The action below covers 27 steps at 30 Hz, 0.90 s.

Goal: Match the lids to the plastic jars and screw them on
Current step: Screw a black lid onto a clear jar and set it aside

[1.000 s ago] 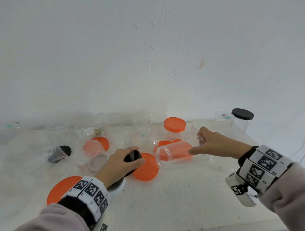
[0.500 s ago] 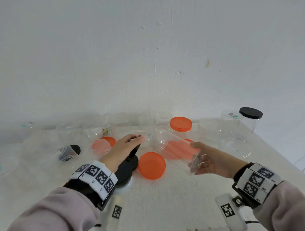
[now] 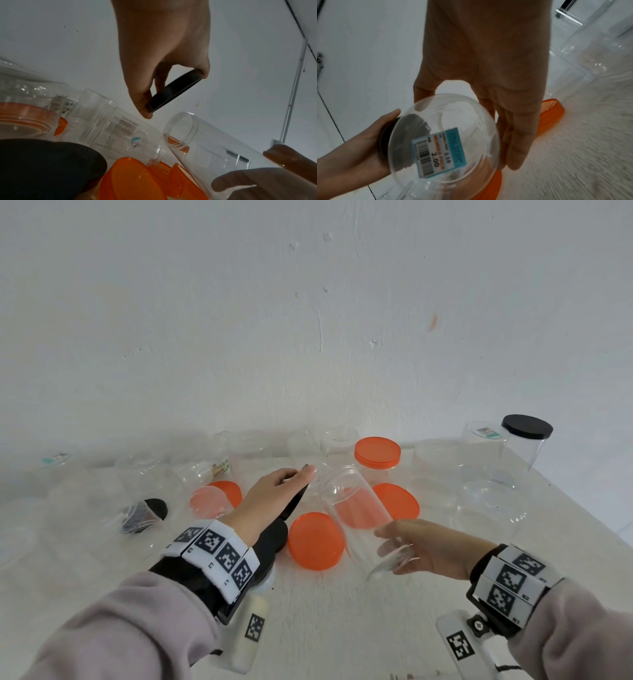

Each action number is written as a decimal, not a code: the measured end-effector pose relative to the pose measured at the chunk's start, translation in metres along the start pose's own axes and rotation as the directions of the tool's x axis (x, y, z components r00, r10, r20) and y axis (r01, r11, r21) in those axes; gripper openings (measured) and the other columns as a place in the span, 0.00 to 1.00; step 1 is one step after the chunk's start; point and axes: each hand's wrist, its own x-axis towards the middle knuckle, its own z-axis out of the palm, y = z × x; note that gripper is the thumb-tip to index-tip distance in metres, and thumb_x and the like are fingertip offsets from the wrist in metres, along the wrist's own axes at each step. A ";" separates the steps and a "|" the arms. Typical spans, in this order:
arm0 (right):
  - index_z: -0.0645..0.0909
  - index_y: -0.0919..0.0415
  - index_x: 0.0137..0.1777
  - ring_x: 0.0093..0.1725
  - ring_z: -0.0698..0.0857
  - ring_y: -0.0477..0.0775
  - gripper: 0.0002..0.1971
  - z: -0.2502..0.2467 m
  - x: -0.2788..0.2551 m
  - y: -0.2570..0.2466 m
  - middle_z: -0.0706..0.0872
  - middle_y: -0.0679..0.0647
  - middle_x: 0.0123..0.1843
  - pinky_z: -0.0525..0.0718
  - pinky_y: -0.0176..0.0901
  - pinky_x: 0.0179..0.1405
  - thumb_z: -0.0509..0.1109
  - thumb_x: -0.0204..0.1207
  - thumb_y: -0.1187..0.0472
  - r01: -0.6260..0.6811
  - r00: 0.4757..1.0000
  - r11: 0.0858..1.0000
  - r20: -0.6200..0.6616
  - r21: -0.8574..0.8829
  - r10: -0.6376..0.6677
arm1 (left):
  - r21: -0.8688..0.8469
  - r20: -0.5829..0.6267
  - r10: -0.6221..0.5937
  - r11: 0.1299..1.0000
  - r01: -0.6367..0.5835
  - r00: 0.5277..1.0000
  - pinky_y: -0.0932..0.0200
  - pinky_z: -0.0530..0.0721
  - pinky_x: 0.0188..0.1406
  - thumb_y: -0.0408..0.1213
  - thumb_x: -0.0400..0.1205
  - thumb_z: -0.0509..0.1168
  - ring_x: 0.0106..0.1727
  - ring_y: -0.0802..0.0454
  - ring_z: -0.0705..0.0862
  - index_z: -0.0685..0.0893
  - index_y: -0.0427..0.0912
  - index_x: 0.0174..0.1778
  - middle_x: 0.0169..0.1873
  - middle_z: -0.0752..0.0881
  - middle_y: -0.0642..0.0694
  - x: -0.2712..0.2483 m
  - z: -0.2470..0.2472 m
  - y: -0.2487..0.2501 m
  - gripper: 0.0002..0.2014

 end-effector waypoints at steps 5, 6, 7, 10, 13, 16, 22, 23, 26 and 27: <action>0.74 0.66 0.66 0.50 0.87 0.55 0.25 0.003 0.006 0.001 0.84 0.58 0.53 0.86 0.47 0.55 0.78 0.71 0.62 0.019 1.000 0.985 -0.004 -0.171 -0.020 | 0.037 -0.018 0.018 0.999 -0.017 1.000 0.60 0.78 0.52 0.68 0.74 0.62 0.46 0.57 0.82 0.84 0.55 0.58 0.42 0.84 0.54 0.006 0.003 0.005 0.26; 0.73 0.66 0.66 0.49 0.87 0.54 0.27 0.003 0.007 0.000 0.83 0.58 0.52 0.87 0.45 0.53 0.79 0.70 0.62 0.027 1.000 0.981 -0.003 -0.192 -0.028 | 0.043 -0.023 0.025 0.999 -0.024 0.999 0.61 0.78 0.50 0.68 0.73 0.63 0.45 0.58 0.82 0.84 0.55 0.58 0.42 0.85 0.55 0.006 0.005 0.006 0.25; 0.72 0.65 0.66 0.48 0.86 0.52 0.28 0.003 0.008 -0.001 0.82 0.58 0.51 0.87 0.44 0.51 0.80 0.69 0.62 0.036 0.999 0.976 0.001 -0.217 -0.037 | 0.049 -0.029 0.032 0.998 -0.031 0.999 0.62 0.77 0.47 0.68 0.73 0.63 0.44 0.59 0.82 0.84 0.55 0.57 0.42 0.85 0.56 0.006 0.006 0.007 0.25; 0.73 0.57 0.61 0.50 0.83 0.52 0.26 0.005 0.011 -0.002 0.79 0.56 0.51 0.86 0.43 0.53 0.81 0.67 0.62 0.056 0.998 0.947 0.011 -0.317 -0.056 | 0.051 -0.034 0.058 0.997 -0.056 0.998 0.65 0.76 0.40 0.67 0.73 0.65 0.37 0.61 0.80 0.85 0.54 0.55 0.36 0.82 0.58 0.007 0.010 0.010 0.24; 0.73 0.54 0.54 0.50 0.80 0.51 0.23 0.006 0.015 -0.002 0.77 0.53 0.51 0.84 0.41 0.54 0.83 0.65 0.60 0.062 0.997 0.914 -0.016 -0.400 -0.074 | 0.042 -0.025 0.080 0.996 -0.079 0.996 0.65 0.75 0.39 0.66 0.73 0.65 0.36 0.62 0.79 0.85 0.52 0.55 0.34 0.81 0.59 0.007 0.013 0.011 0.24; 0.70 0.53 0.63 0.58 0.81 0.49 0.33 0.005 0.020 -0.001 0.77 0.51 0.59 0.82 0.43 0.59 0.85 0.62 0.59 0.074 0.995 0.873 -0.030 -0.482 -0.100 | 0.027 -0.011 0.109 0.994 -0.109 0.994 0.64 0.74 0.38 0.65 0.73 0.66 0.33 0.63 0.77 0.86 0.51 0.53 0.29 0.79 0.61 0.007 0.017 0.011 0.24; 0.56 0.43 0.78 0.72 0.71 0.50 0.55 0.004 0.033 0.008 0.73 0.46 0.70 0.73 0.41 0.63 0.87 0.56 0.66 0.102 0.994 0.875 0.018 -0.473 -0.106 | 0.041 0.011 0.174 0.984 -0.174 0.985 0.70 0.74 0.34 0.68 0.70 0.65 0.29 0.70 0.79 0.85 0.55 0.49 0.25 0.80 0.67 0.006 0.025 0.012 0.23; 0.54 0.41 0.79 0.74 0.70 0.50 0.57 0.004 0.034 0.010 0.73 0.46 0.71 0.71 0.40 0.63 0.87 0.56 0.67 0.100 0.995 0.880 0.024 -0.465 -0.100 | 0.045 0.022 0.187 0.981 -0.188 0.982 0.71 0.74 0.32 0.71 0.67 0.64 0.29 0.71 0.79 0.85 0.56 0.49 0.25 0.81 0.67 0.005 0.026 0.013 0.25; 0.52 0.42 0.81 0.77 0.67 0.51 0.60 0.003 0.036 0.016 0.71 0.45 0.73 0.70 0.41 0.66 0.86 0.56 0.69 0.078 0.997 0.889 0.017 -0.450 -0.079 | 0.066 0.044 0.233 0.970 -0.235 0.972 0.76 0.75 0.29 0.74 0.64 0.62 0.31 0.73 0.81 0.84 0.59 0.48 0.29 0.84 0.68 0.002 0.030 0.016 0.27; 0.52 0.43 0.81 0.78 0.67 0.52 0.59 0.002 0.036 0.017 0.70 0.45 0.74 0.69 0.41 0.66 0.86 0.57 0.69 0.069 0.997 0.892 0.005 -0.447 -0.075 | 0.074 0.047 0.249 0.965 -0.252 0.967 0.77 0.76 0.29 0.74 0.64 0.62 0.33 0.73 0.82 0.84 0.59 0.48 0.32 0.85 0.68 0.001 0.031 0.016 0.27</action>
